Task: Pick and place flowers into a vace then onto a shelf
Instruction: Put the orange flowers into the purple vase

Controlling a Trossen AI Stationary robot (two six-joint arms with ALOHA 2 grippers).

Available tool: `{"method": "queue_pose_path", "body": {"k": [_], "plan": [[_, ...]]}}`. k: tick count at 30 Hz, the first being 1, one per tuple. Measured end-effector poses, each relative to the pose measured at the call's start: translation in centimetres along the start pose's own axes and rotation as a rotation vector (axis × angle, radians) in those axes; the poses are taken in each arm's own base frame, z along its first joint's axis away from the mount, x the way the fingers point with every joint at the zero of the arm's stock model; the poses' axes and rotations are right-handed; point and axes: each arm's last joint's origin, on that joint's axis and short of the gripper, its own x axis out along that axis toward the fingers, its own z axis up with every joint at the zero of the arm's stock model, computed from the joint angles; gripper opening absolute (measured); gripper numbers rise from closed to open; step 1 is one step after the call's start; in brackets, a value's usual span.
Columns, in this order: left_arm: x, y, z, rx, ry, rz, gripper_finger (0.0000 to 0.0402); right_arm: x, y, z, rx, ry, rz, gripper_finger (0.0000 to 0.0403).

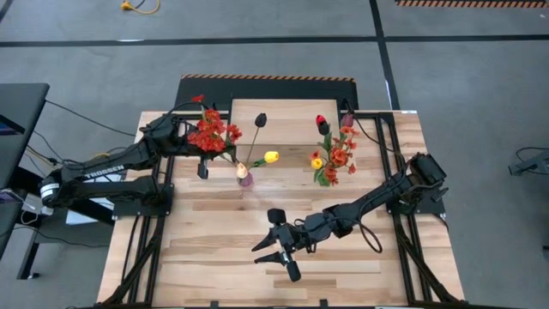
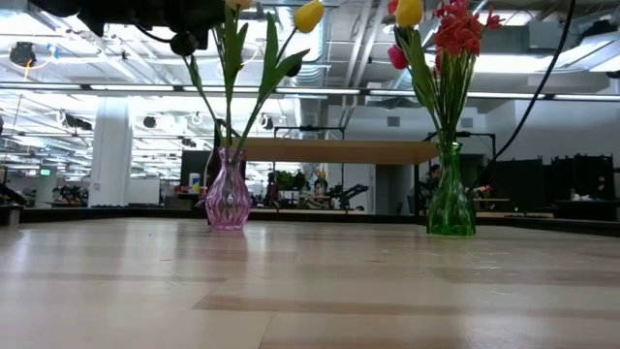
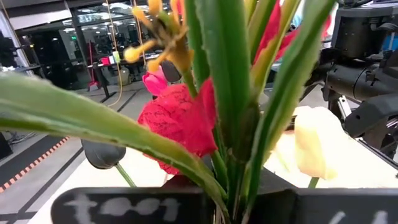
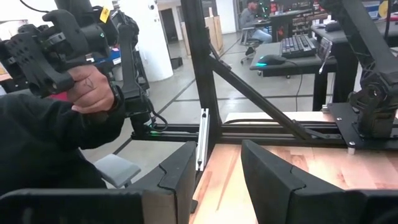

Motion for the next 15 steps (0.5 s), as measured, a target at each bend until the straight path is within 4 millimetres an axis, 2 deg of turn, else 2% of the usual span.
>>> {"method": "queue_pose_path", "body": {"k": [7, 15], "plan": [[-0.01, 0.12, 0.53, -0.042, -0.050, 0.021, 0.0000, 0.01, 0.00, -0.01, 0.000, 0.000, 0.000, 0.0121], [-0.06, 0.51, 0.89, -0.123, -0.067, 0.139, 0.0000, 0.01, 0.00, -0.02, 0.000, 0.001, 0.000, 0.0121]]}}
